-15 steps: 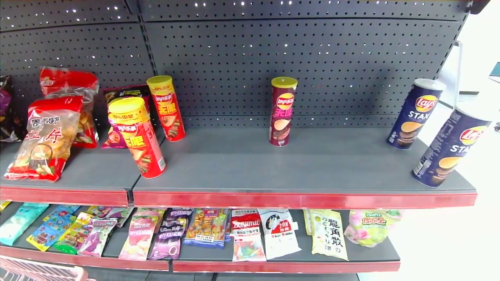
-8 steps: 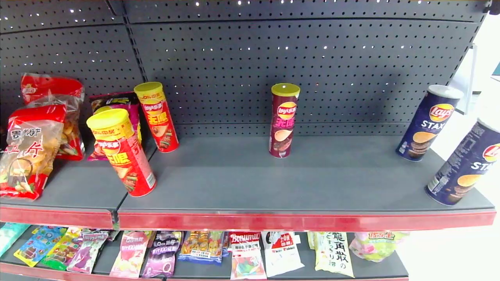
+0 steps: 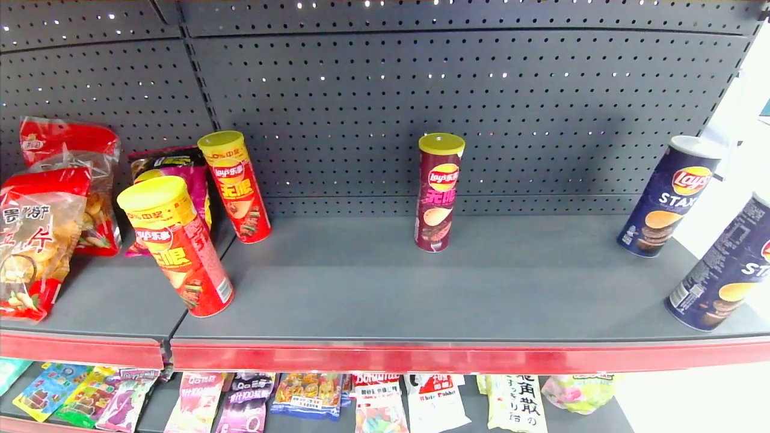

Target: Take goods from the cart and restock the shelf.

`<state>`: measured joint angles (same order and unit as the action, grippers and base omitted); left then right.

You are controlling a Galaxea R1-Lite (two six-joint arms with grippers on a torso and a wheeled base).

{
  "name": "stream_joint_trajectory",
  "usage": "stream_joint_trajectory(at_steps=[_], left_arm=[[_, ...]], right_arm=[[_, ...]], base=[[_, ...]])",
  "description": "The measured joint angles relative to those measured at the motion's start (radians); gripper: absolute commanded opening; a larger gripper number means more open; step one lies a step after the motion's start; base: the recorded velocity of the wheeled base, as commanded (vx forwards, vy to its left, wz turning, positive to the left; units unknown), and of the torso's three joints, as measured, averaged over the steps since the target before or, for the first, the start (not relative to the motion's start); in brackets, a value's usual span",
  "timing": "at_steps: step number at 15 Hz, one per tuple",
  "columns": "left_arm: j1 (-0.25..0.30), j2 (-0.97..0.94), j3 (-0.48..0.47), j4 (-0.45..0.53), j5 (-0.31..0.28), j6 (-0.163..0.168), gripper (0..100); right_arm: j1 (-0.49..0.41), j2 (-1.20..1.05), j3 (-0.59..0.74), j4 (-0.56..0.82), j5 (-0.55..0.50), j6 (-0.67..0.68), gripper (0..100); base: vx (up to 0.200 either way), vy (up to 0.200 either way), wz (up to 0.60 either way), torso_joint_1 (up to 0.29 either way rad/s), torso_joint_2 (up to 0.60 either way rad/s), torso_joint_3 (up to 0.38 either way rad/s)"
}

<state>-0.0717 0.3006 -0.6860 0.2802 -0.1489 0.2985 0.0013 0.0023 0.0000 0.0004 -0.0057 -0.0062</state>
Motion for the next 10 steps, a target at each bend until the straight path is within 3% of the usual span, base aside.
stream_joint_trajectory(at_steps=[1,2,3,6,7,9,10], left_arm=[[-0.002,-0.02,-0.002,0.033,-0.026,-0.027,0],[-0.004,-0.044,-0.003,0.072,-0.057,-0.087,0],[-0.004,-0.061,-0.003,0.083,-0.063,-0.108,0],[-0.003,-0.054,-0.003,0.081,-0.06,-0.09,0],[0.0,-0.041,-0.001,0.078,-0.041,-0.079,0],[0.006,-0.015,0.001,0.076,0.057,-0.075,0],[0.007,-0.004,0.001,0.077,0.065,-0.079,0]], right_arm=[[0.0,0.0,0.0,-0.002,0.033,-0.004,100],[0.0,0.003,-0.011,-0.002,0.071,-0.007,100],[0.0,0.017,-0.05,-0.003,0.091,-0.005,100],[0.013,0.194,-0.245,-0.004,0.148,-0.007,100],[0.024,0.289,-0.316,-0.006,0.171,-0.029,100],[0.073,0.51,-0.47,-0.009,0.208,-0.072,100],[0.111,0.621,-0.553,-0.01,0.22,-0.087,100]], base=[[0.0,0.0,0.0,0.0,0.0,0.0],[0.0,0.0,0.0,0.0,0.0,0.0],[0.0,0.0,0.0,0.0,0.0,0.0],[0.0,0.0,0.0,0.0,0.0,0.0],[0.0,0.0,0.0,0.0,0.0,0.0],[0.0,0.0,0.0,0.0,0.0,0.0],[0.0,0.0,0.0,0.0,0.0,0.0]])
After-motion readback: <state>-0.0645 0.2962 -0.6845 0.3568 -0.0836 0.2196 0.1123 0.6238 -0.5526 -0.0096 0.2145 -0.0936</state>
